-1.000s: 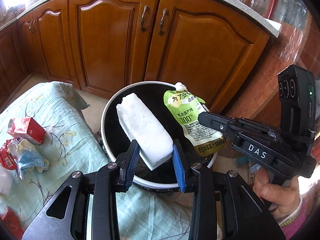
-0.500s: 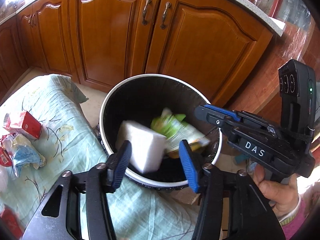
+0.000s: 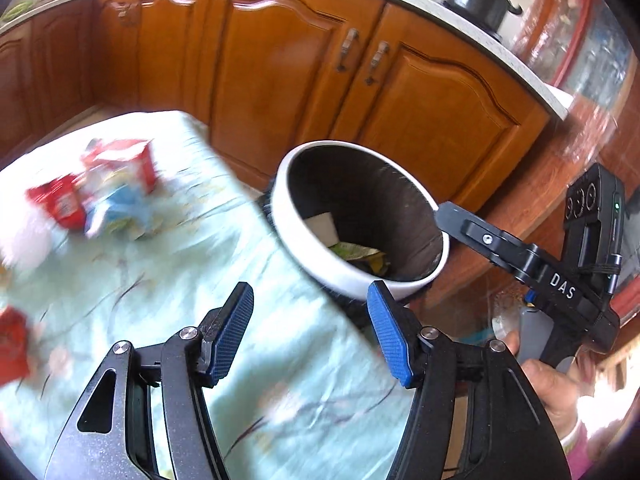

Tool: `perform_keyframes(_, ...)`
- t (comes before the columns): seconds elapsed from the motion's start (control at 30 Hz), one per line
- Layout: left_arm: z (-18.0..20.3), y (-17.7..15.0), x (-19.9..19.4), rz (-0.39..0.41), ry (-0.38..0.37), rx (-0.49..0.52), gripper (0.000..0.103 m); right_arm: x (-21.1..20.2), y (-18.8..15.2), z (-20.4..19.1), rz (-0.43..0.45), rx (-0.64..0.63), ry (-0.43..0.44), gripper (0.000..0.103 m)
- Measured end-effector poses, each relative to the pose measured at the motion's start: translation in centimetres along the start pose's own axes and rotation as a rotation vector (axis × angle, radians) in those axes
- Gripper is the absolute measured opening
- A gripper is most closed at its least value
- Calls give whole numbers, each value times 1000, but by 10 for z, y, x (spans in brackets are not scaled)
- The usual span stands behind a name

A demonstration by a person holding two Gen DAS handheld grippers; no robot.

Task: Collect trash
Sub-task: 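Move both open tools back over the table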

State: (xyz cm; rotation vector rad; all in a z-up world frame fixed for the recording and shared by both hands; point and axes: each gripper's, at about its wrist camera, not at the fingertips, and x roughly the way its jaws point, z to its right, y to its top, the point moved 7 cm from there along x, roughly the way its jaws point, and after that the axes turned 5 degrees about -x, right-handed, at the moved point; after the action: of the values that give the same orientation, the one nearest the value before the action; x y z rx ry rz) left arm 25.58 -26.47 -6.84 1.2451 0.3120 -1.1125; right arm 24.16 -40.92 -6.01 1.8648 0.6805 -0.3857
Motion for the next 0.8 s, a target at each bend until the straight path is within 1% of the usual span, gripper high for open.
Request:
perform_keyframes(0.03, -6, -3, -6, 9, 10, -12, 60, 0, 0, 0, 0, 0, 0, 86)
perform_keyframes(0.23, -52, -20, -40, 57, 71, -111, 60, 9, -19, -35, -37, -4, 64, 87)
perform_keyframes(0.47, -99, -39, -72, 99, 129, -203, 60, 27, -40, -82, -112, -74, 119, 90)
perform_keyframes(0.5, -105, -41, -76, 104, 133, -214, 60, 32, -45, -94, -125, -94, 129, 90)
perform_keyframes(0.53, -112, -45, -79, 108, 141, -225, 60, 32, -45, -94, -125, -94, 129, 90)
perform_keyframes(0.63, -131, -52, -87, 115, 160, -261, 60, 38, -49, -115, -140, -131, 142, 90)
perform_keyframes(0.73, -146, -56, -96, 122, 175, -289, 60, 43, -50, -126, -149, -151, 150, 90)
perform_keyframes(0.8, -154, -57, -101, 128, 182, -302, 60, 44, -50, -130, -151, -157, 152, 90)
